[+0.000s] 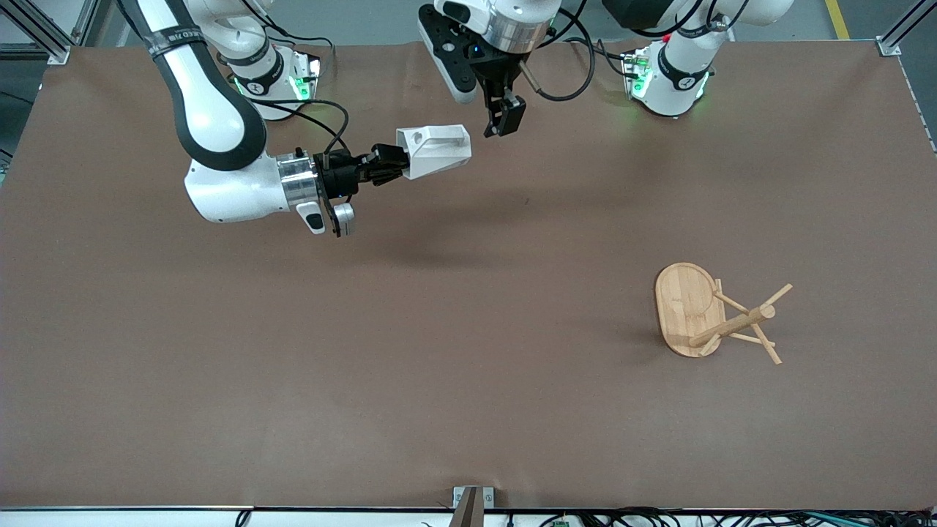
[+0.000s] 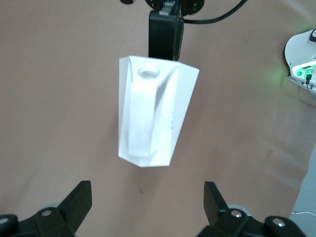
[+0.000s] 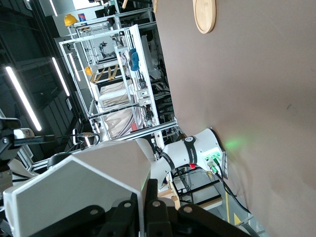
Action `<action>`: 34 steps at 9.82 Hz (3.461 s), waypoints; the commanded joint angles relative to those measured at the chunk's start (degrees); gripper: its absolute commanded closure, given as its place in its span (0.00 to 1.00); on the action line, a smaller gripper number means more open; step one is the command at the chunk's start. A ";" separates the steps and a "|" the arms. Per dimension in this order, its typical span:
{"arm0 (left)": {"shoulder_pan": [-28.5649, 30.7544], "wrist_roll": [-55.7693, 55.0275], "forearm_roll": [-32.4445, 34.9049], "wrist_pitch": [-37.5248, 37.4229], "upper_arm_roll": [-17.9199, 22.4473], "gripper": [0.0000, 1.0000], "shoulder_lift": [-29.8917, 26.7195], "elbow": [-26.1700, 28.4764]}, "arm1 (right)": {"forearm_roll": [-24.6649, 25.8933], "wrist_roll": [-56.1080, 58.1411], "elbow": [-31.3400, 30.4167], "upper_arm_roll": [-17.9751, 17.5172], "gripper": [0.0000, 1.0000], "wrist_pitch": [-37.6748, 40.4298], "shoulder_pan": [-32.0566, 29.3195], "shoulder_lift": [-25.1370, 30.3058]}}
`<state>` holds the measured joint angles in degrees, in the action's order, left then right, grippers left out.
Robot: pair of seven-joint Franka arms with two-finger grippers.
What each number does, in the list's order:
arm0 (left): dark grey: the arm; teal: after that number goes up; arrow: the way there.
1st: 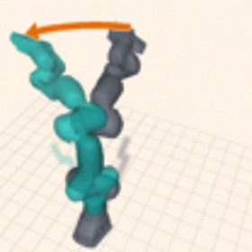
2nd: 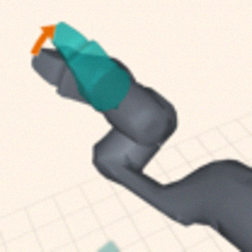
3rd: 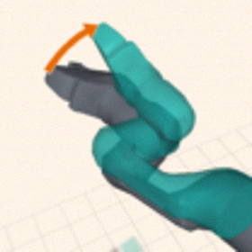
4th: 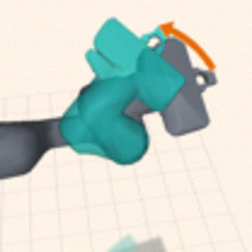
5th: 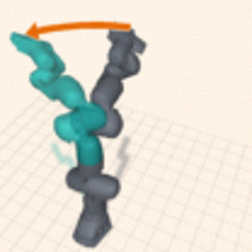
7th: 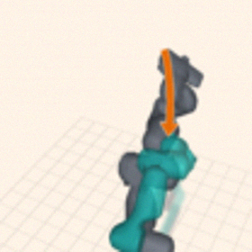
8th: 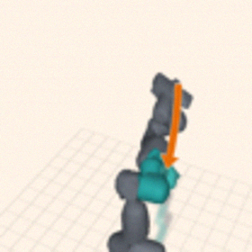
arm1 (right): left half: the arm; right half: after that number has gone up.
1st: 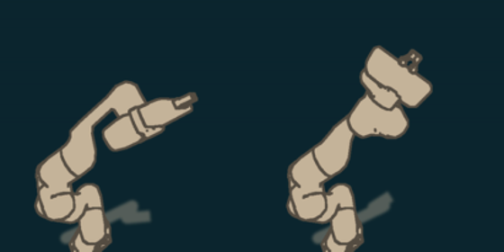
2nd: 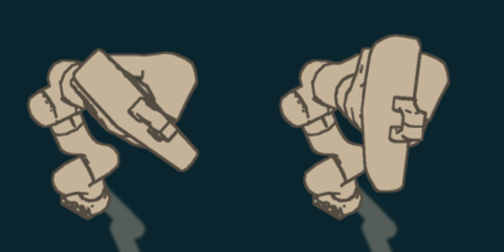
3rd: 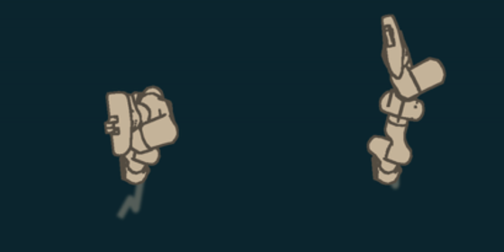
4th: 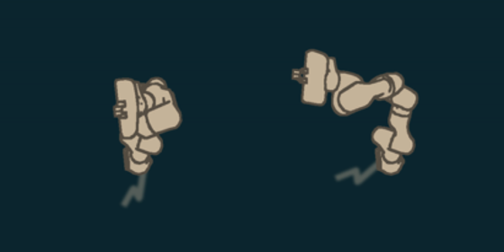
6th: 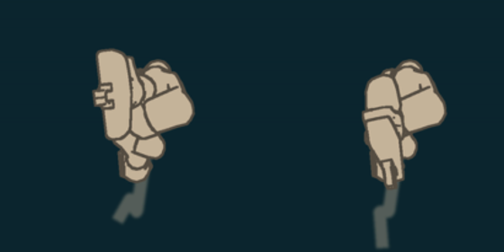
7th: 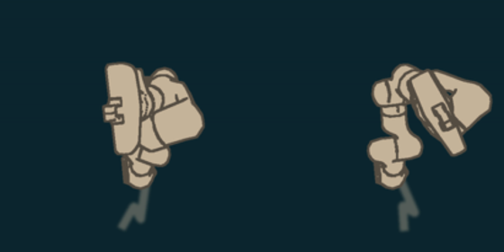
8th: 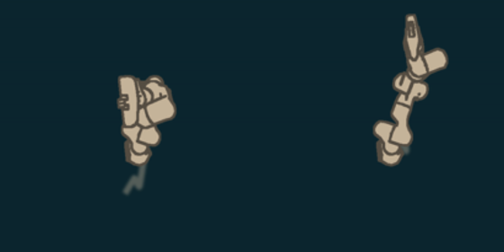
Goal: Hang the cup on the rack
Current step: 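Grasp the cup with the left gripper beside the right gripper, then open the right gripper and pull it away from the cup, then carry the cup with the left gripper over the wooden rack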
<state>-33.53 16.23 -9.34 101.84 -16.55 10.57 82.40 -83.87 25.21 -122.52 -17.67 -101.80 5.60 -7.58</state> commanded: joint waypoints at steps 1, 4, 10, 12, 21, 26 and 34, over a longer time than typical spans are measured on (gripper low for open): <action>-1.19 2.48 0.37 3.78 -0.06 0.00 3.05 -0.05 | -3.84 2.56 -3.25 -1.22 1.00 0.02 -0.68 3.01; -1.89 4.51 0.46 6.43 -0.06 0.00 4.63 0.13 | -6.92 2.91 -3.25 -2.71 1.00 -0.24 -0.77 3.19; -1.89 5.39 1.69 3.03 -0.41 0.00 4.81 2.94 | -7.89 2.83 -3.25 -2.81 1.00 0.11 -0.77 4.42; -1.98 5.39 1.69 1.00 -0.41 0.12 4.11 2.94 | -7.89 2.74 -3.25 -2.81 0.99 0.20 -0.77 4.51; -1.19 5.13 1.69 0.29 -0.41 0.99 3.49 2.50 | 0.40 -0.41 -1.59 -1.76 0.00 0.20 -3.39 5.82; 1.79 4.35 1.87 0.81 0.20 1.00 4.98 2.85 | 38.25 -25.25 11.05 9.03 0.00 4.93 -4.73 8.54; 13.04 -19.36 3.54 0.55 0.29 0.99 5.34 2.94 | 83.78 -25.47 30.23 24.61 0.00 7.22 -4.99 9.60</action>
<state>-21.47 1.64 -7.03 102.40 -15.97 15.59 84.22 -1.88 -0.47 -94.15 6.47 -95.37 0.40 2.54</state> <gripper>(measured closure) 0.286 0.000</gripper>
